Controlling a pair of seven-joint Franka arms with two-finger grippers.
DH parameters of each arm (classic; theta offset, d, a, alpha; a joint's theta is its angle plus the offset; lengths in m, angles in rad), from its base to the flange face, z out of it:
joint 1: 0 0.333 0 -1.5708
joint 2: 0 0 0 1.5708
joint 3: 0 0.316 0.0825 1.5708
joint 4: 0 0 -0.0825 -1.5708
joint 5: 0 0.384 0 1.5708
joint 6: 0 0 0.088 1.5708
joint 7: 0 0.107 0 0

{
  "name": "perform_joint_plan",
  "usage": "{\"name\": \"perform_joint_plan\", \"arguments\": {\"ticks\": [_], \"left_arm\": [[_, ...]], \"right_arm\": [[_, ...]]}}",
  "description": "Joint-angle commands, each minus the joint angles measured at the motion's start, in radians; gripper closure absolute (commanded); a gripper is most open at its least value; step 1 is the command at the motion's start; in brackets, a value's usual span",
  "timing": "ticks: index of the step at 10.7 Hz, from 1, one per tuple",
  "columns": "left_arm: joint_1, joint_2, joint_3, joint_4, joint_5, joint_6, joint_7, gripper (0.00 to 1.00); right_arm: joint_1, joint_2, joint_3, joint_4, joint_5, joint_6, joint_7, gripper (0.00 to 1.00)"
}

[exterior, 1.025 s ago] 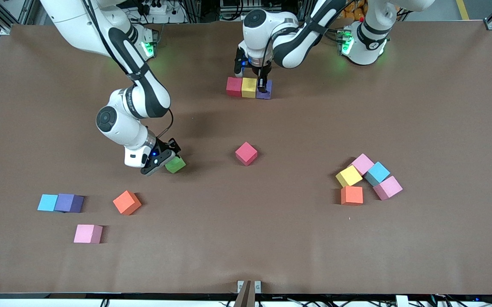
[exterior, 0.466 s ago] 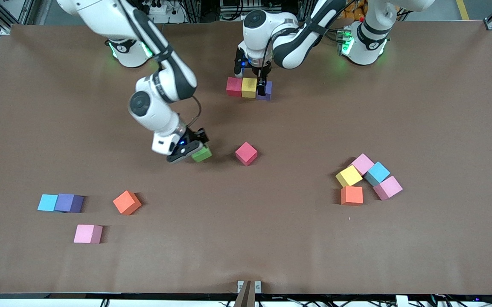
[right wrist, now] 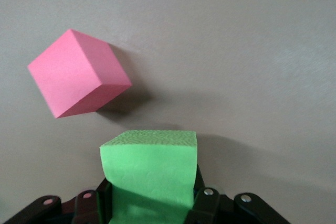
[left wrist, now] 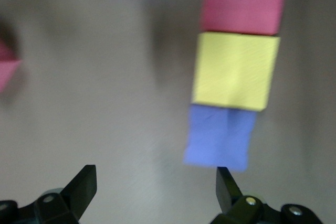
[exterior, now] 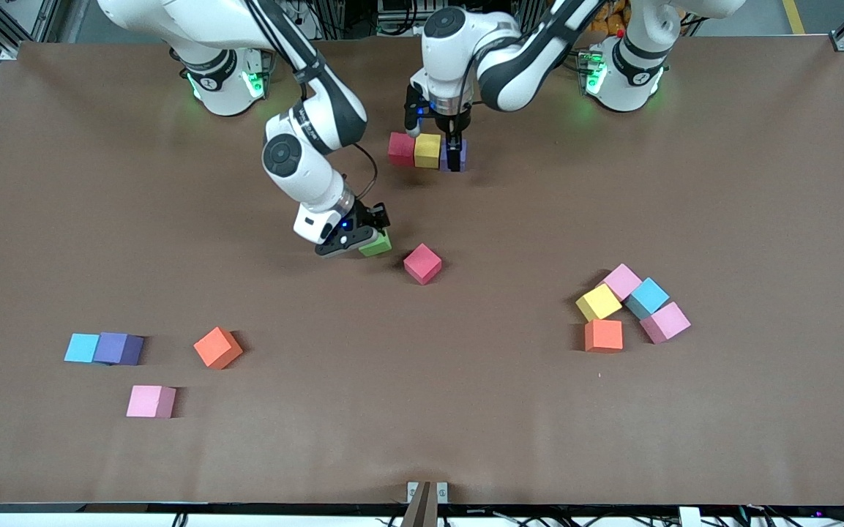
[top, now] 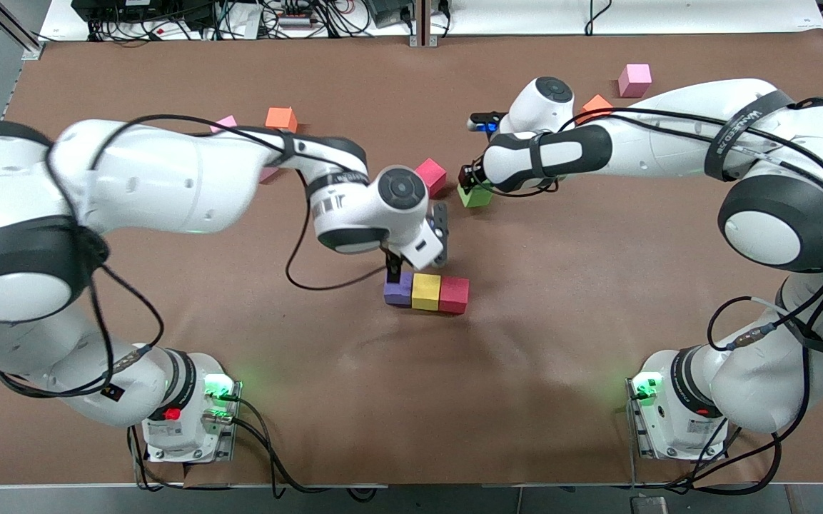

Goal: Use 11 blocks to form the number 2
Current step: 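Carry the green cube to the purple cube with the right gripper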

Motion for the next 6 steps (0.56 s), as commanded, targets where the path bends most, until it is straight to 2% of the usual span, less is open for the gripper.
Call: {"name": "perform_joint_plan", "arguments": {"ticks": [1, 3, 4, 6], "left_arm": [[0.075, -0.155, -0.008, -0.018, -0.099, -0.078, 0.01, 0.0], [0.171, -0.234, 0.008, -0.007, -0.168, -0.154, 0.01, 0.0], [0.225, -0.261, 0.029, -0.001, -0.208, -0.186, 0.01, 0.0], [0.27, -0.257, 0.214, 0.022, -0.244, -0.198, 0.012, 0.0]], "right_arm": [[0.094, -0.017, -0.009, 0.003, 0.007, 0.01, 0.148, 0.77], [0.176, -0.013, -0.026, 0.022, -0.002, 0.008, 0.247, 0.77], [0.242, -0.008, -0.07, 0.034, -0.032, 0.005, 0.313, 0.77], [0.432, 0.036, -0.217, 0.112, -0.149, -0.021, 0.509, 0.77]]}}
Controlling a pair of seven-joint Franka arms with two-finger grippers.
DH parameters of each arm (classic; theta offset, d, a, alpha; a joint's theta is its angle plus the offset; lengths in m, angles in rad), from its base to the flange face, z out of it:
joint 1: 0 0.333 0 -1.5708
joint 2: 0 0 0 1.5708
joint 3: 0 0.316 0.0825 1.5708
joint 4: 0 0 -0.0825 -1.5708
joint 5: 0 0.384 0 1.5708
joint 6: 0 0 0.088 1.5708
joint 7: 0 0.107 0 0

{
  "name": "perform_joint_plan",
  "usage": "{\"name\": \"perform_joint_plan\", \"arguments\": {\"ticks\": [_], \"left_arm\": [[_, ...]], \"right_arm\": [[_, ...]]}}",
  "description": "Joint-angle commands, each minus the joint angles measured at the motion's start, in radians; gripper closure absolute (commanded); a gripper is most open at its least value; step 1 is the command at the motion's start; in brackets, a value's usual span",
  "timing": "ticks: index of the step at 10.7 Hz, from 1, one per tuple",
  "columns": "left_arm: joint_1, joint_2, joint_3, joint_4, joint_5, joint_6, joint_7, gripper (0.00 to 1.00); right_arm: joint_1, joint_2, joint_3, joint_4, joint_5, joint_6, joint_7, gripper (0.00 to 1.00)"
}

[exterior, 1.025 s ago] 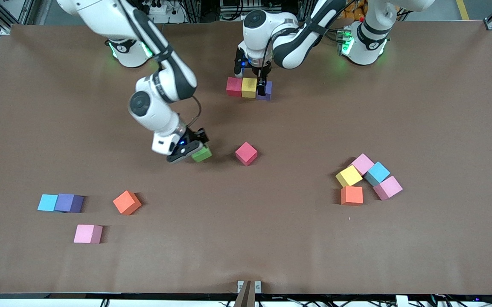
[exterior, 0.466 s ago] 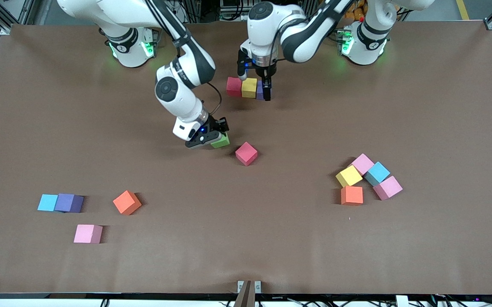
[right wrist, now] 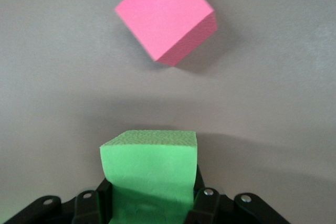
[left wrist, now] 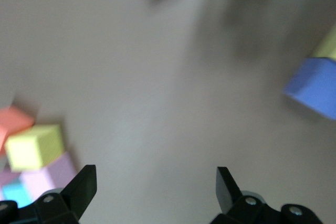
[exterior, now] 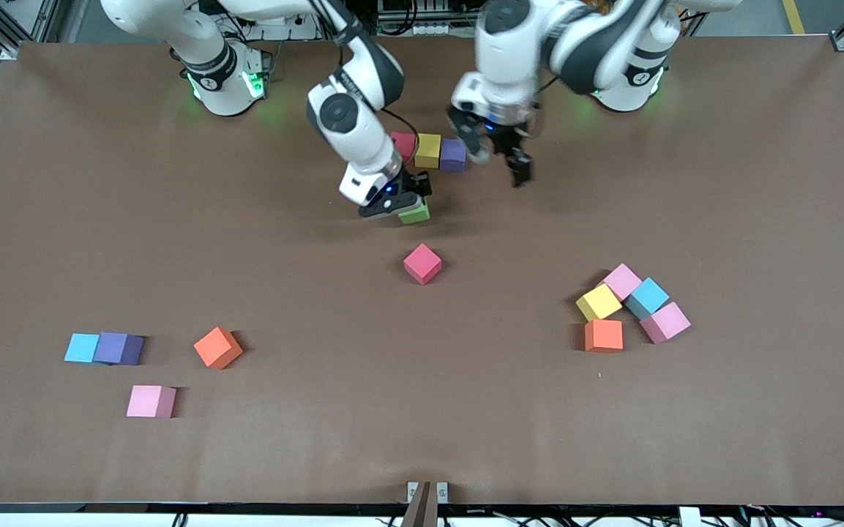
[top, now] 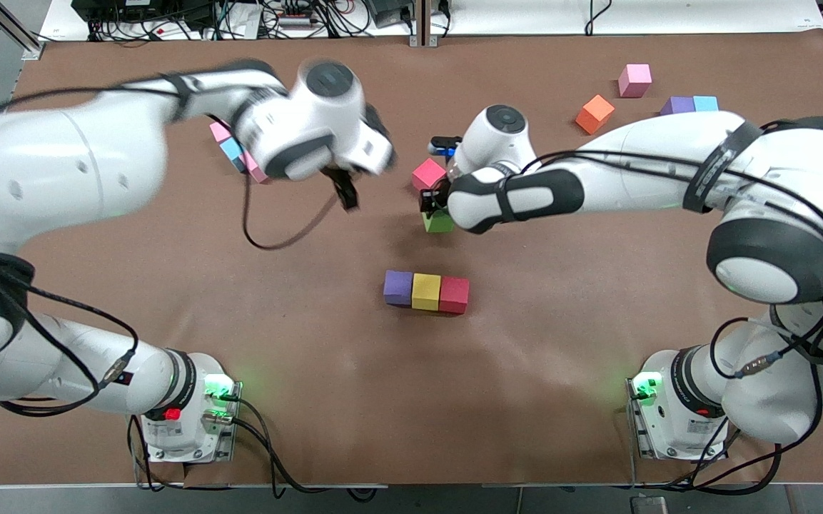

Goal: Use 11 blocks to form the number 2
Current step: 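Carry the green cube to the purple cube with the right gripper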

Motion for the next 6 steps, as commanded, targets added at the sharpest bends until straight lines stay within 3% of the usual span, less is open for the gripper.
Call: {"name": "perform_joint_plan", "arguments": {"ticks": [1, 2, 4, 6], "left_arm": [[0.031, 0.005, 0.198, 0.032, -0.047, -0.015, 0.015, 0.0], [0.04, 0.026, 0.27, 0.06, -0.047, -0.015, 0.033, 0.0], [0.04, 0.094, 0.336, 0.114, -0.045, -0.015, 0.059, 0.0], [0.04, 0.154, 0.378, 0.198, -0.042, -0.013, 0.059, 0.0]], "right_arm": [[0.184, 0.07, -0.146, 0.119, -0.134, -0.077, 0.229, 0.77], [0.209, 0.099, -0.154, 0.168, -0.178, -0.112, 0.313, 0.77], [0.255, 0.141, -0.157, 0.219, -0.257, -0.157, 0.438, 0.77], [0.303, 0.168, -0.177, 0.226, -0.263, -0.159, 0.498, 0.77]]}}
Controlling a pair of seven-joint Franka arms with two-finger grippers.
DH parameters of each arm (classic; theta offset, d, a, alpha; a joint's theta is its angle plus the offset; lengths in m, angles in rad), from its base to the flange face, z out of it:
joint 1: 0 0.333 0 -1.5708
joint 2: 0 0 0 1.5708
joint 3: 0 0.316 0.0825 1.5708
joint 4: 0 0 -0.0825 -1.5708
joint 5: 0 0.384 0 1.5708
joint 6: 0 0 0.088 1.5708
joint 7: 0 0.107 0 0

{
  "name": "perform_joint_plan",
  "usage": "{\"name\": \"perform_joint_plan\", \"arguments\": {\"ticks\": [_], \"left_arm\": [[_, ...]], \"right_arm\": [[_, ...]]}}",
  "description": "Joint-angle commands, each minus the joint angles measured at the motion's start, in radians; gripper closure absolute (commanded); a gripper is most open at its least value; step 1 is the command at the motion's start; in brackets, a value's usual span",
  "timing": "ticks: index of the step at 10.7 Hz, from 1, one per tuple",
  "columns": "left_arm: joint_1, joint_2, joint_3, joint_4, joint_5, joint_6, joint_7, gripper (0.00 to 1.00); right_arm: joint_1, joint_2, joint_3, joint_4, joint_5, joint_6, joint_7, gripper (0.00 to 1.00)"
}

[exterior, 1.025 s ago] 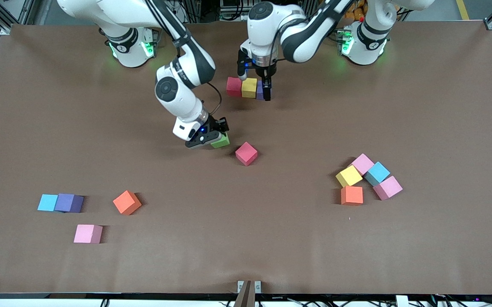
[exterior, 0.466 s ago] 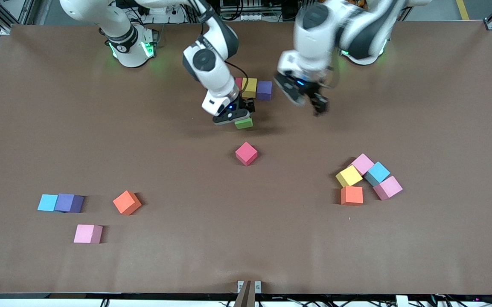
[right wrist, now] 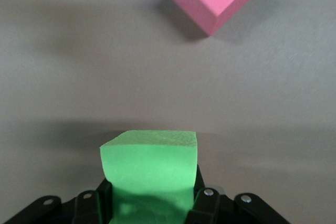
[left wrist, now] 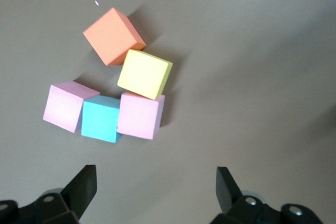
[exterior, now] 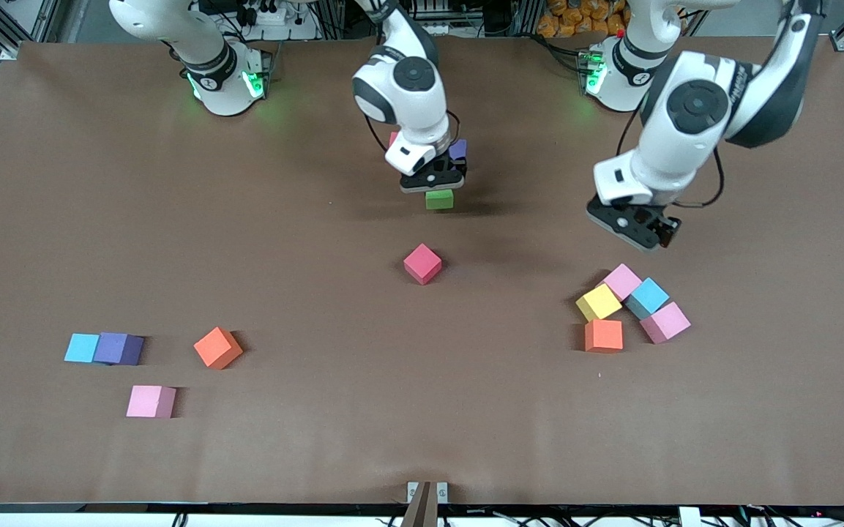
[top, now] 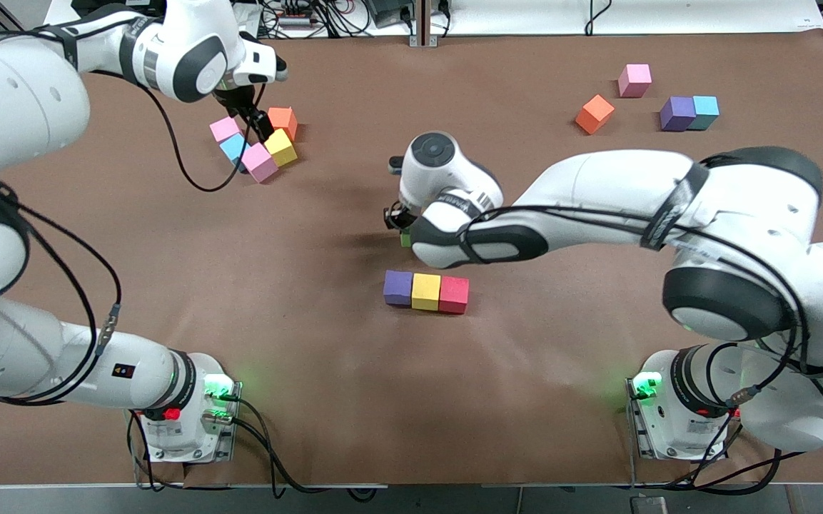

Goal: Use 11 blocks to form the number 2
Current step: 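Release the green cube with the right gripper while the left gripper reaches orange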

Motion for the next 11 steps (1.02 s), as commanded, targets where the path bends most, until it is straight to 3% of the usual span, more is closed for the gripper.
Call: {"name": "perform_joint_plan", "arguments": {"ticks": [1, 5, 11], "left_arm": [[-0.014, 0.099, 0.044, 0.127, -0.021, -0.01, 0.003, 0.0], [-0.031, 0.202, 0.06, 0.242, -0.029, 0.009, -0.021, 0.0], [-0.034, 0.194, 0.077, 0.247, -0.021, 0.004, -0.07, 0.0]], "right_arm": [[0.048, 0.049, -0.03, 0.036, -0.024, -0.013, 0.107, 0.77], [0.08, 0.064, -0.028, 0.038, -0.014, -0.01, 0.234, 0.77], [0.126, 0.087, -0.03, 0.038, -0.019, 0.014, 0.307, 0.77]]}}
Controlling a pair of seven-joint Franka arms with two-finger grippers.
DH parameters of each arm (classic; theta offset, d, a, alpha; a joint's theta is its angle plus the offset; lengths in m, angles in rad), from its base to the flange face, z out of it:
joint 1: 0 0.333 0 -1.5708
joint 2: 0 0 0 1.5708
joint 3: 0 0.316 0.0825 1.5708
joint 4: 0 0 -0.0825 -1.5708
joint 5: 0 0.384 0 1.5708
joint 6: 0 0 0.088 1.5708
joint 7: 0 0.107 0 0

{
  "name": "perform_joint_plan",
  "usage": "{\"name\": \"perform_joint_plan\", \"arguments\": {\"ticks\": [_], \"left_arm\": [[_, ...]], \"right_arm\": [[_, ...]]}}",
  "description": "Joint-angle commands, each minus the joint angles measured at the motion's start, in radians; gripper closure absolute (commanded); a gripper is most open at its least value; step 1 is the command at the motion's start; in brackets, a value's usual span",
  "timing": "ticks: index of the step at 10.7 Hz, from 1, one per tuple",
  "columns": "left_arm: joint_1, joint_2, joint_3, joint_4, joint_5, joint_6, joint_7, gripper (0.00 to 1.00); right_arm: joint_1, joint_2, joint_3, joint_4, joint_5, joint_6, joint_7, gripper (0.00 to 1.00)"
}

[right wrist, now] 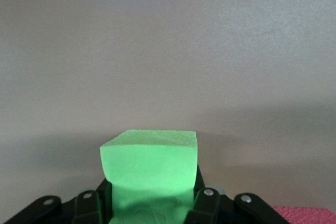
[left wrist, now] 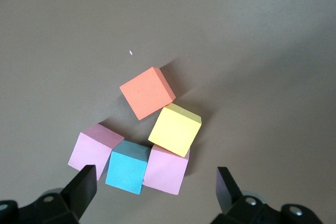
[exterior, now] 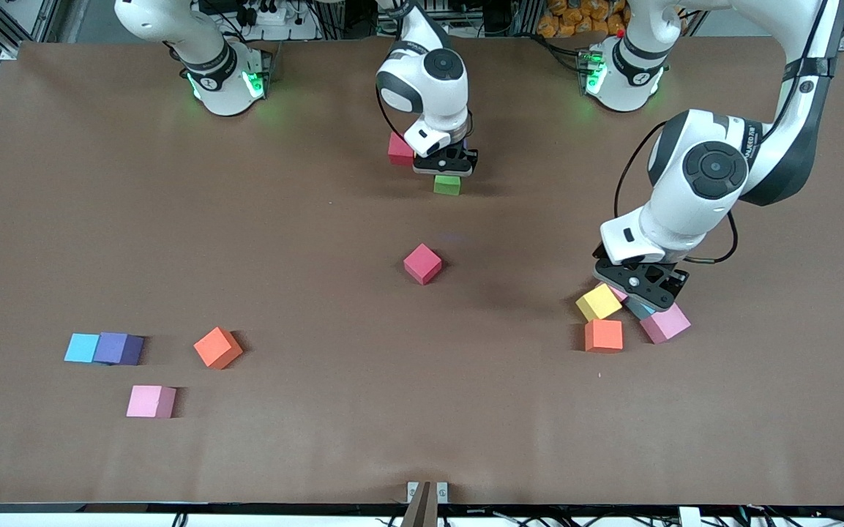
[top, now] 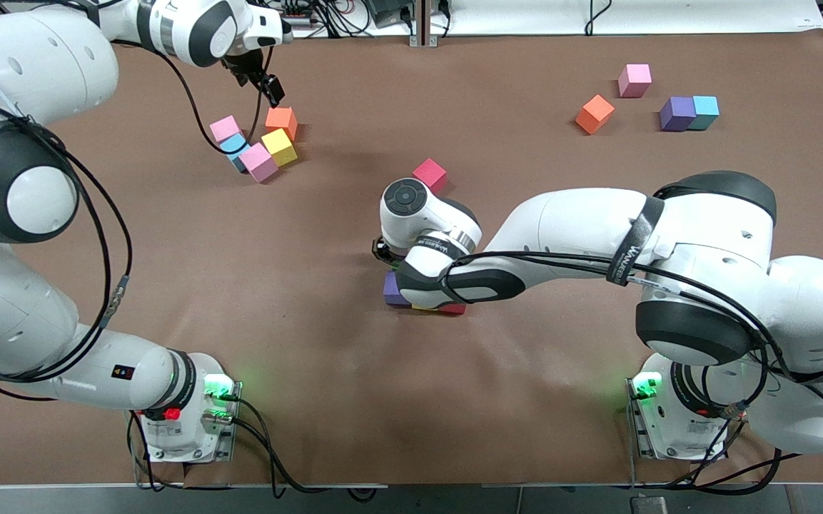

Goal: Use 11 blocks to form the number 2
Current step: 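Release the green cube with the right gripper while the left gripper reaches orange, then move the right gripper to the loose pink cube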

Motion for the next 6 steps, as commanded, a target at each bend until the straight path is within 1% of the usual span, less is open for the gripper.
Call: {"name": "perform_joint_plan", "arguments": {"ticks": [1, 2, 3, 4, 5, 6], "left_arm": [[-0.009, -0.002, 0.026, 0.001, -0.017, -0.012, -0.032, 0.0], [-0.009, 0.015, 0.026, 0.001, -0.014, -0.004, -0.03, 0.0], [-0.009, 0.057, 0.026, 0.011, -0.017, 0.023, -0.03, 0.0], [-0.009, 0.083, 0.029, 0.011, -0.027, 0.071, -0.046, 0.0], [-0.011, 0.102, 0.031, 0.011, -0.026, 0.082, -0.049, 0.0], [-0.011, 0.11, 0.031, 0.011, -0.015, 0.082, -0.046, 0.0]], "right_arm": [[0.023, 0.018, -0.015, 0.019, -0.017, 0.013, 0.051, 0.77], [0.023, 0.019, -0.015, 0.019, -0.017, 0.015, 0.051, 0.77], [0.024, 0.024, -0.015, 0.019, -0.017, 0.015, 0.051, 0.77], [0.031, 0.025, -0.015, 0.017, -0.019, 0.02, 0.051, 0.77], [0.032, 0.03, -0.017, 0.017, -0.02, 0.02, 0.051, 0.77], [0.031, 0.03, -0.015, 0.017, -0.022, 0.018, 0.05, 0.59]]}}
